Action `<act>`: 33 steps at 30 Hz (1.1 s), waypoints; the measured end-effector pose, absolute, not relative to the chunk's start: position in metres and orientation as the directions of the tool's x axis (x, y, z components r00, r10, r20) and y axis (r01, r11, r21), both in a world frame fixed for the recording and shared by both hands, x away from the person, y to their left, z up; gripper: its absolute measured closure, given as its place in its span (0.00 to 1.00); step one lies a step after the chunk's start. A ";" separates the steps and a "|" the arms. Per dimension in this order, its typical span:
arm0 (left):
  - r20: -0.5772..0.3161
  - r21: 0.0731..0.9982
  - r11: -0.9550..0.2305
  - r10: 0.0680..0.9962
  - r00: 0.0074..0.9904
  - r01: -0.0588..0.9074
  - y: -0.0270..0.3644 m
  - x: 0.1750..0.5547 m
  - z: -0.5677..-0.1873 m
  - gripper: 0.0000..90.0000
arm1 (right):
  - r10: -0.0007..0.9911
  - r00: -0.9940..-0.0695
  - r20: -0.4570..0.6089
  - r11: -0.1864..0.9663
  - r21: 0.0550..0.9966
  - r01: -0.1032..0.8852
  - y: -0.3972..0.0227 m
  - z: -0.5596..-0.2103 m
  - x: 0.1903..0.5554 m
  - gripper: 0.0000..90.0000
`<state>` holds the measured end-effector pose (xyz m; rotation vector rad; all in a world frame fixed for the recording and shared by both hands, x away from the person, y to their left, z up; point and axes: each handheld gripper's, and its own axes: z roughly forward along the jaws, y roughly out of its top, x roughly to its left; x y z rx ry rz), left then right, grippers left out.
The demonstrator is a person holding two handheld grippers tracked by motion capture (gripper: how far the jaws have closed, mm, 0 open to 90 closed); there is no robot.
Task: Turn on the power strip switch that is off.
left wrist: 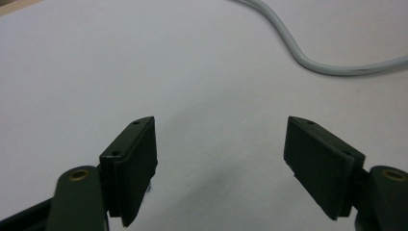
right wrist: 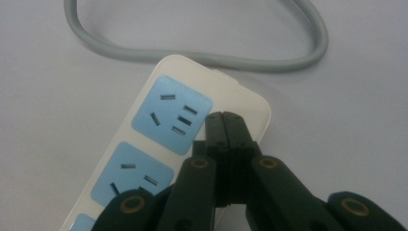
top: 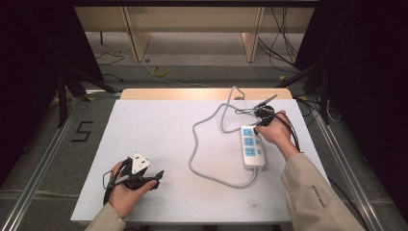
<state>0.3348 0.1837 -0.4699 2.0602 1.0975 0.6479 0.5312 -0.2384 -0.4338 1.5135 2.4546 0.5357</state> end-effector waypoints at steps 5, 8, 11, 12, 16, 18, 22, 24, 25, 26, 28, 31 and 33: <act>0.097 0.772 -0.390 0.852 0.514 0.501 0.184 0.335 -0.470 0.30 | 0.890 -0.456 0.016 0.409 0.418 0.811 -0.240 -0.434 0.531 1.00; 0.097 0.774 -0.388 0.854 0.512 0.500 0.184 0.335 -0.470 0.30 | 0.893 -0.450 0.019 0.403 0.414 0.816 -0.240 -0.432 0.530 1.00; 0.096 0.774 -0.388 0.854 0.512 0.501 0.184 0.335 -0.470 0.30 | 0.888 -0.459 0.009 0.414 0.416 0.810 -0.241 -0.433 0.529 1.00; 0.097 0.774 -0.389 0.853 0.513 0.500 0.184 0.335 -0.470 0.30 | 0.890 -0.456 0.008 0.410 0.421 0.809 -0.242 -0.432 0.528 1.00; 0.096 0.773 -0.389 0.853 0.513 0.502 0.184 0.335 -0.471 0.30 | 0.892 -0.451 0.019 0.396 0.449 0.801 -0.245 -0.427 0.524 0.99; 0.097 0.773 -0.390 0.852 0.514 0.501 0.184 0.335 -0.470 0.30 | 0.890 -0.455 0.020 0.397 0.455 0.797 -0.245 -0.425 0.523 0.98; 0.097 0.774 -0.389 0.853 0.513 0.500 0.184 0.334 -0.470 0.30 | 0.890 -0.456 0.028 0.393 0.460 0.796 -0.246 -0.423 0.521 0.97; 0.098 0.773 -0.390 0.853 0.512 0.501 0.184 0.335 -0.470 0.30 | 0.887 -0.460 0.029 0.396 0.465 0.792 -0.246 -0.423 0.519 0.96; 0.098 0.773 -0.389 0.853 0.512 0.501 0.184 0.335 -0.470 0.30 | 0.888 -0.459 0.034 0.392 0.465 0.794 -0.246 -0.422 0.519 0.96; 0.097 0.773 -0.389 0.853 0.513 0.501 0.184 0.335 -0.470 0.30 | 0.887 -0.460 0.036 0.393 0.466 0.793 -0.247 -0.422 0.518 0.95; 0.095 0.773 -0.388 0.853 0.513 0.502 0.184 0.335 -0.471 0.30 | 0.887 -0.460 0.037 0.391 0.472 0.790 -0.247 -0.421 0.517 0.95; 0.095 0.773 -0.388 0.854 0.512 0.503 0.184 0.335 -0.471 0.30 | 0.885 -0.463 0.041 0.390 0.477 0.788 -0.248 -0.420 0.514 0.94; 0.097 0.773 -0.389 0.853 0.512 0.502 0.184 0.335 -0.471 0.30 | 0.884 -0.467 0.038 0.393 0.483 0.783 -0.249 -0.419 0.513 0.93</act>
